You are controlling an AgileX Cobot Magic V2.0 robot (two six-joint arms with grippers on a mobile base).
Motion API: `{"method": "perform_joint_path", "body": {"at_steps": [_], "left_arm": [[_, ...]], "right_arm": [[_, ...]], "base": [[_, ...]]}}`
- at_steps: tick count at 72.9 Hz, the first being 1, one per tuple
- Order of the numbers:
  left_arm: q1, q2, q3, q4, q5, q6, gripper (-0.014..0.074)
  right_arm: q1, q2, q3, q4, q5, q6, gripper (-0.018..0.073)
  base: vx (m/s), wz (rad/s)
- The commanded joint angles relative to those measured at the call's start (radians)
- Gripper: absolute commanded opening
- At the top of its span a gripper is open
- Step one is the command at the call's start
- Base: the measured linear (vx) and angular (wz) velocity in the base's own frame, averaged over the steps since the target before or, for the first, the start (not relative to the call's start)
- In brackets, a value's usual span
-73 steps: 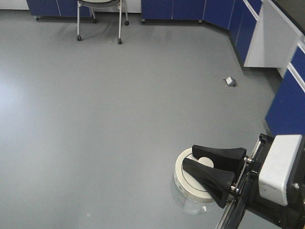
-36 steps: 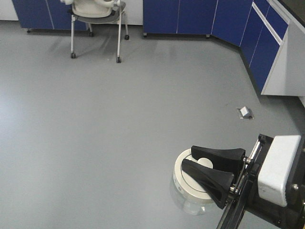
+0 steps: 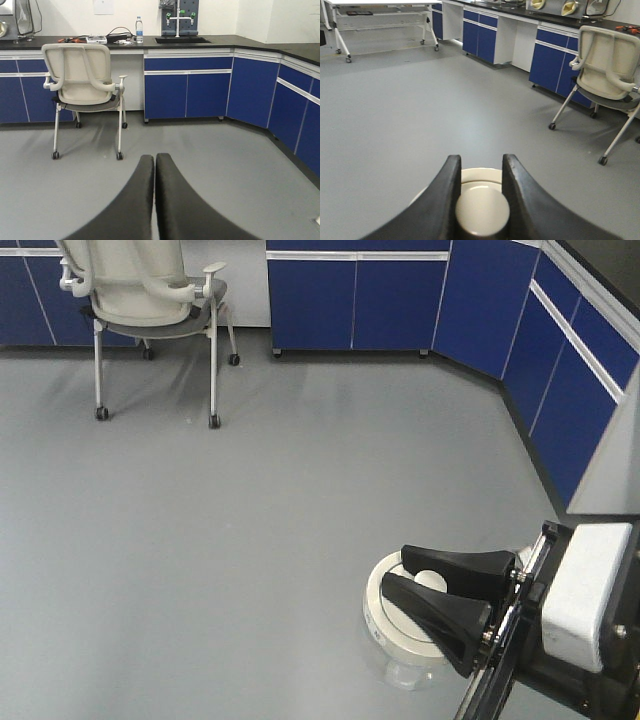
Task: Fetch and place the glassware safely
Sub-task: 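Drive the base across the lab holding the jar in the right gripper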
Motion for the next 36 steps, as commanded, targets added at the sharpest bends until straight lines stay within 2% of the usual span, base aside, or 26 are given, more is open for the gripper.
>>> {"method": "perform_joint_path", "body": {"at_steps": [1, 36], "left_arm": [[-0.007, 0.012, -0.027, -0.011, -0.070, -0.007, -0.0007], [-0.007, 0.012, -0.027, -0.011, -0.070, -0.007, -0.0007]], "right_arm": [[-0.002, -0.010, -0.030, 0.029, -0.064, -0.009, -0.0001], [-0.002, -0.010, -0.030, 0.029, -0.064, -0.009, -0.0001]], "base": [[0.75, 0.00], [0.71, 0.00]]}}
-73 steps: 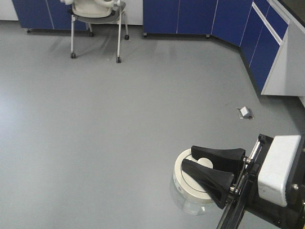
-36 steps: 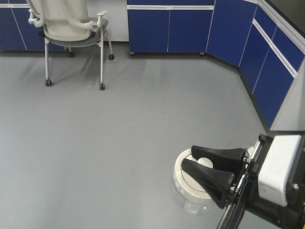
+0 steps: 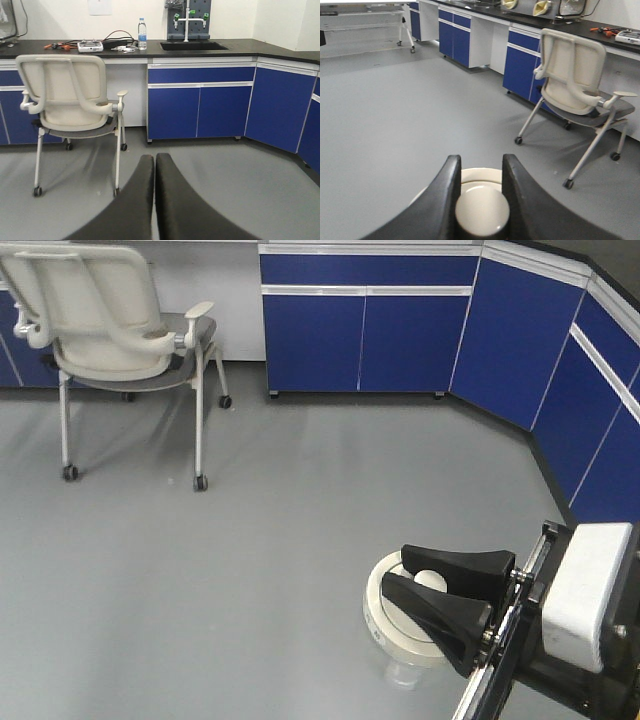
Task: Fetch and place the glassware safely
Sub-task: 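Drive the base across the lab holding the jar in the right gripper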
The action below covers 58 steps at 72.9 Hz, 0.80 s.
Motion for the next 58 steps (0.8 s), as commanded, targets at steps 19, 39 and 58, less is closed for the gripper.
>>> {"method": "perform_joint_path", "body": {"at_steps": [19, 39, 58], "left_arm": [[-0.007, 0.012, -0.027, -0.011, -0.070, -0.007, -0.0007], [-0.007, 0.012, -0.027, -0.011, -0.070, -0.007, -0.0007], [-0.007, 0.012, -0.027, -0.011, -0.070, -0.007, -0.0007]], "right_arm": [[-0.002, -0.005, -0.030, 0.029, -0.065, -0.009, -0.0001], [-0.002, -0.005, -0.030, 0.029, -0.060, -0.009, -0.0001], [-0.002, 0.002, -0.030, 0.029, -0.058, -0.009, -0.0001]], "base": [[0.63, -0.13], [0.52, -0.06], [0.39, -0.37]]}}
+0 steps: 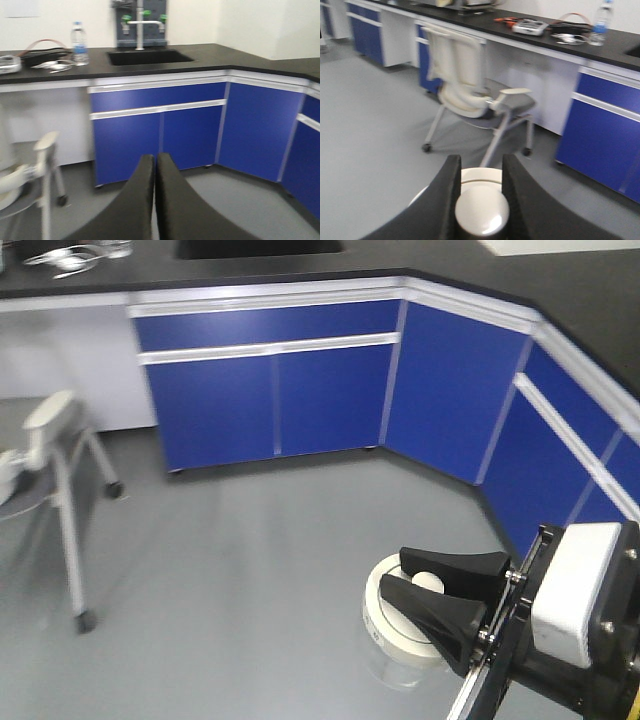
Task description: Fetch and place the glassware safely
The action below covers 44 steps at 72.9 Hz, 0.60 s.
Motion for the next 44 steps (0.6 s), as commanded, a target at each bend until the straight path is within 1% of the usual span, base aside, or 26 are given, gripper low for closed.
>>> {"method": "perform_joint_path", "body": {"at_steps": [1, 9, 32, 44], "left_arm": [[-0.007, 0.012, -0.027, -0.011, -0.070, -0.007, -0.0007], [-0.007, 0.012, -0.027, -0.011, -0.070, -0.007, -0.0007], [-0.007, 0.012, -0.027, -0.011, -0.070, -0.007, -0.0007], [-0.007, 0.012, -0.027, -0.011, -0.070, -0.007, -0.0007]], "right_arm": [[-0.002, -0.013, -0.030, 0.029, -0.063, -0.009, -0.0001], [-0.002, -0.013, -0.030, 0.029, -0.062, -0.009, -0.0001], [-0.002, -0.013, -0.030, 0.029, -0.062, -0.009, -0.0001], [-0.002, -0.013, -0.030, 0.029, -0.062, -0.009, -0.0001]], "base": [[0.32, -0.72], [0.29, -0.85], [0.23, -0.99], [0.21, -0.87]]}}
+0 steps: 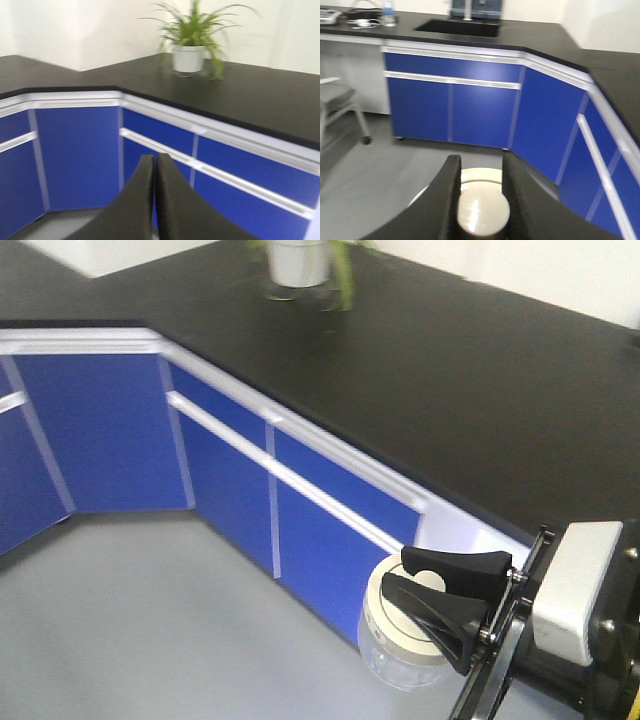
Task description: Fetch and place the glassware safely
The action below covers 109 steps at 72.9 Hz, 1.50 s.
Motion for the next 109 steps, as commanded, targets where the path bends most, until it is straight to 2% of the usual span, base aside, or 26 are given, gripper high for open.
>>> {"method": "perform_joint_path", "body": {"at_steps": [1, 60, 109], "left_arm": [[-0.007, 0.012, -0.027, -0.011, -0.070, -0.007, -0.0007], [-0.007, 0.012, -0.027, -0.011, -0.070, -0.007, -0.0007], [-0.007, 0.012, -0.027, -0.011, -0.070, -0.007, -0.0007]], "right_arm": [[-0.002, -0.013, -0.030, 0.029, -0.065, -0.009, -0.0001], [-0.002, -0.013, -0.030, 0.029, -0.065, -0.009, -0.0001], [-0.002, -0.013, -0.030, 0.029, -0.067, -0.009, -0.0001]], "base": [[0.20, -0.82], [0.15, -0.67], [0.07, -0.24]]}}
